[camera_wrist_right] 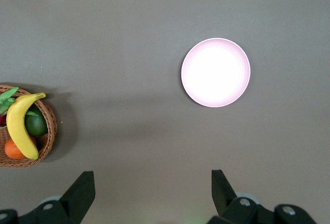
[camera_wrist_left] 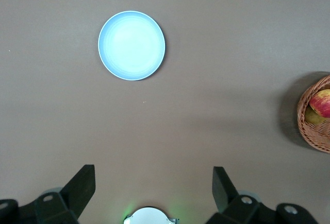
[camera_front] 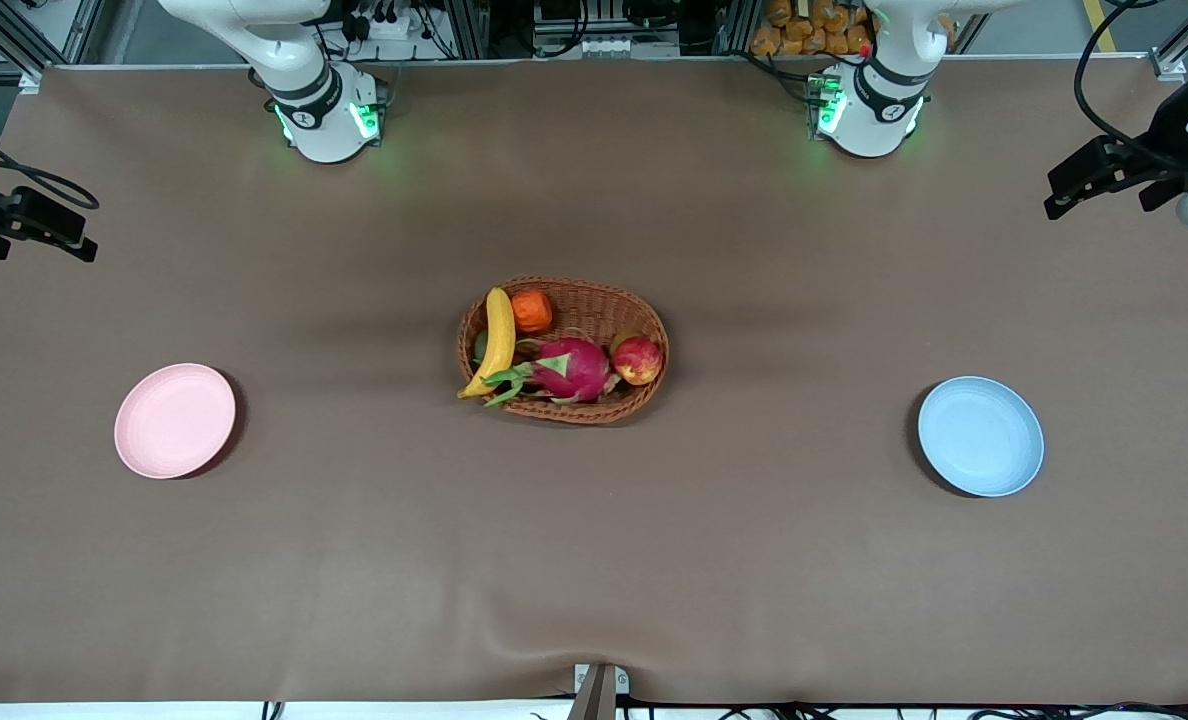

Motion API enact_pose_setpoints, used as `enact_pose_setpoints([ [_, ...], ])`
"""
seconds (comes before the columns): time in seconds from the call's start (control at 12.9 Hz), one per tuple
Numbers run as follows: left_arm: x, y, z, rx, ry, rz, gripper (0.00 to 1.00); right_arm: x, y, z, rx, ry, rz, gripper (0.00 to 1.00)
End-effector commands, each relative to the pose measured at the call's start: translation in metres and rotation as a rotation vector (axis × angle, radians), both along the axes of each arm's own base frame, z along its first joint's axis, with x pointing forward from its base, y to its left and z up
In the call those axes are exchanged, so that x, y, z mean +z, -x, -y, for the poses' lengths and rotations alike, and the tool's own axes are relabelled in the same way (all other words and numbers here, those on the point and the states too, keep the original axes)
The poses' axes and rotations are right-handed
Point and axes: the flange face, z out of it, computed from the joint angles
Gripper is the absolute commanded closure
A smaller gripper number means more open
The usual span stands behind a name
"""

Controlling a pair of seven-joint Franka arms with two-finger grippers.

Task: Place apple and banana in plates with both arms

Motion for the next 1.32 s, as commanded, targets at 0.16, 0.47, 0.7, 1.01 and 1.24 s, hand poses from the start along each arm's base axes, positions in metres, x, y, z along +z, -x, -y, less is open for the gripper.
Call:
enact_pose_setpoints([
  [0.16, 0.005, 0.005, -0.001, -0.014, 0.009, 0.013, 0.0, 0.009, 0.001, -0.003, 0.017, 0.001, 0.034, 0.0],
  [0.47, 0.012, 0.001, 0.004, -0.014, -0.008, 0.034, 0.0, 0.015, 0.0, 0.0, 0.004, -0.021, 0.045, 0.0],
  [0.7, -0.012, -0.011, 0.019, -0.034, 0.014, -0.014, 0.0, -0.02, -0.025, -0.064, 0.095, -0.1, -0.003, 0.0],
  [1.01, -0.074, -0.032, 0.098, 0.056, 0.036, -0.068, 0.0, -0.069, -0.04, -0.163, 0.227, -0.107, -0.06, 0.0],
  [1.24, -0.139, -0.031, 0.146, 0.106, 0.053, -0.014, 0.0, -0.106, -0.058, -0.176, 0.227, -0.12, -0.08, 0.0],
])
